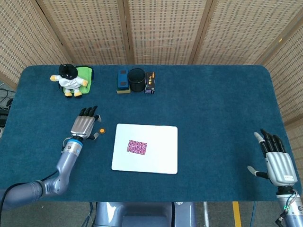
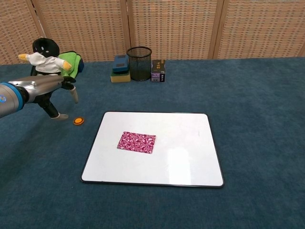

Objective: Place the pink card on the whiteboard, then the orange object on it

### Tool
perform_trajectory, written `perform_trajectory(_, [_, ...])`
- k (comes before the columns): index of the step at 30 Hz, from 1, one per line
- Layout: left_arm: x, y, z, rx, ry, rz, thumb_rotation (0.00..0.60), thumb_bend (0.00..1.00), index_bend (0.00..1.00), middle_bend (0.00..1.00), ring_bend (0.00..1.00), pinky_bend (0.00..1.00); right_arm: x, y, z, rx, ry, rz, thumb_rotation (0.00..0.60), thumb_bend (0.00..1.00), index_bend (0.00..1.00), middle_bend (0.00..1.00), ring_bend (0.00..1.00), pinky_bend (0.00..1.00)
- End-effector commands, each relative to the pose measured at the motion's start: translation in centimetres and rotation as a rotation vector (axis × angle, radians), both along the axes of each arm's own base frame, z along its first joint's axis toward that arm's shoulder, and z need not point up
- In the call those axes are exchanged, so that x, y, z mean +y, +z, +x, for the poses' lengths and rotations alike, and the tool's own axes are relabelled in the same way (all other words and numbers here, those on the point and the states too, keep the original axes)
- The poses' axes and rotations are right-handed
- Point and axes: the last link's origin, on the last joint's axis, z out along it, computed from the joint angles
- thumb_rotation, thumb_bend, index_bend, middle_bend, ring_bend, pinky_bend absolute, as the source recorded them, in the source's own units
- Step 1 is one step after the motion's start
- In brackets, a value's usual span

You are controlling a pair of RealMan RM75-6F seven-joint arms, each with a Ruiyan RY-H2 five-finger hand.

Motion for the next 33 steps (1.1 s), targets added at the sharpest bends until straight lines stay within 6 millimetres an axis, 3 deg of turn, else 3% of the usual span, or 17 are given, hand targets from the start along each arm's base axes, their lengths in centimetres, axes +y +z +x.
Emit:
perform_trajectory(1, [-0.1, -0.3, -0.6, -0.005, 0.007, -0.004, 0.600, 0.31, 0.36, 0.00, 0.00, 0.00, 0.0, 0.0, 0.0, 0.000, 0.000, 0.000, 0.600, 0.00, 0.00, 0.00, 0.00, 0.00])
perform_trajectory(11, [0.1, -1.1, -1.9, -0.007, 0.023, -0.006, 0.600, 0.32, 0.44, 0.00, 0.00, 0.00, 0.0, 0.0, 0.0, -0.003, 0.001, 0.001, 0.600, 0.00, 0.00, 0.00, 0.00, 0.00])
perform_trajectory(33, [0.7, -2.5, -0.7, 0.014, 0.001, -0.030, 0.600, 0.31, 0.43, 0.00, 0.00, 0.00, 0.0, 0.0, 0.0, -0.008, -0.002, 0.003, 0.600, 0.00, 0.00, 0.00, 0.00, 0.00])
